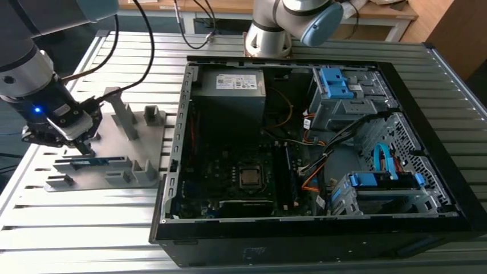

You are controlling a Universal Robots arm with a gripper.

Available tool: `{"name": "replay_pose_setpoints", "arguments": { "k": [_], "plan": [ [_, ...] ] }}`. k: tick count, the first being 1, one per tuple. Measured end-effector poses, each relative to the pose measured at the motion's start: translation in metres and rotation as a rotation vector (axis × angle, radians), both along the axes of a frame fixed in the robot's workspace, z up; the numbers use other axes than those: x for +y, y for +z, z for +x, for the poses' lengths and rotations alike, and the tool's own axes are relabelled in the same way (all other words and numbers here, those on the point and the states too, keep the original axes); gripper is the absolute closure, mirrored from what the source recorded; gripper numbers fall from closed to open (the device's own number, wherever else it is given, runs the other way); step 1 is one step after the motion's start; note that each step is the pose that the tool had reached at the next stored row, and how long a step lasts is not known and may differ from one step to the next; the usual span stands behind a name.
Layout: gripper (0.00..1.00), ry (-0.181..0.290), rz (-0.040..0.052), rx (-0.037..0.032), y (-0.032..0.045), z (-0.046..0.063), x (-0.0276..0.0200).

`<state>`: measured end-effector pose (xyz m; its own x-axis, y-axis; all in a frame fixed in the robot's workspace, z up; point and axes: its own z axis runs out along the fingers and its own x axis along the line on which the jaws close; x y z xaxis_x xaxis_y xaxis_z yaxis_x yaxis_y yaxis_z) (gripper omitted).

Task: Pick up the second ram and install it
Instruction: 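Pick up the second ram and move it above second insertion slot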

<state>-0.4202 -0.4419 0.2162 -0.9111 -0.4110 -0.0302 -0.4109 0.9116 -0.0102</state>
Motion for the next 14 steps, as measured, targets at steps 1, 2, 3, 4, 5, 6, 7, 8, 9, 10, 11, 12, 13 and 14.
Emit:
{"name": "replay_pose_setpoints", "arguments": {
  "k": [1, 2, 3, 4, 5, 6, 7, 8, 9, 10, 11, 12, 13, 14],
  "plan": [
    [0.90, 0.015, 0.0000, 0.0001, 0.0000, 0.0000, 0.0000],
    [0.90, 0.030, 0.0000, 0.0000, 0.0000, 0.0000, 0.0000],
    [0.90, 0.044, 0.0000, 0.0000, 0.0000, 0.0000, 0.0000],
    [0.90, 0.059, 0.0000, 0.0000, 0.0000, 0.0000, 0.0000],
    [0.90, 0.073, 0.0000, 0.0000, 0.0000, 0.0000, 0.0000],
    [0.90, 0.090, 0.0000, 0.0001, 0.0000, 0.0000, 0.0000],
    [0.90, 0.104, 0.0000, 0.0000, 0.0000, 0.0000, 0.0000],
    [0.90, 0.117, 0.0000, 0.0001, 0.0000, 0.0000, 0.0000],
    [0.90, 0.131, 0.0000, 0.0000, 0.0000, 0.0000, 0.0000],
    [0.90, 0.146, 0.0000, 0.0000, 0.0000, 0.0000, 0.0000],
    [0.90, 0.161, 0.0000, 0.0000, 0.0000, 0.0000, 0.0000],
    [0.90, 0.176, 0.0000, 0.0000, 0.0000, 0.0000, 0.0000],
    [0.90, 0.192, 0.0000, 0.0000, 0.0000, 0.0000, 0.0000],
    [0.90, 0.206, 0.0000, 0.0000, -0.0001, 0.0000, 0.0000]
  ]
}}
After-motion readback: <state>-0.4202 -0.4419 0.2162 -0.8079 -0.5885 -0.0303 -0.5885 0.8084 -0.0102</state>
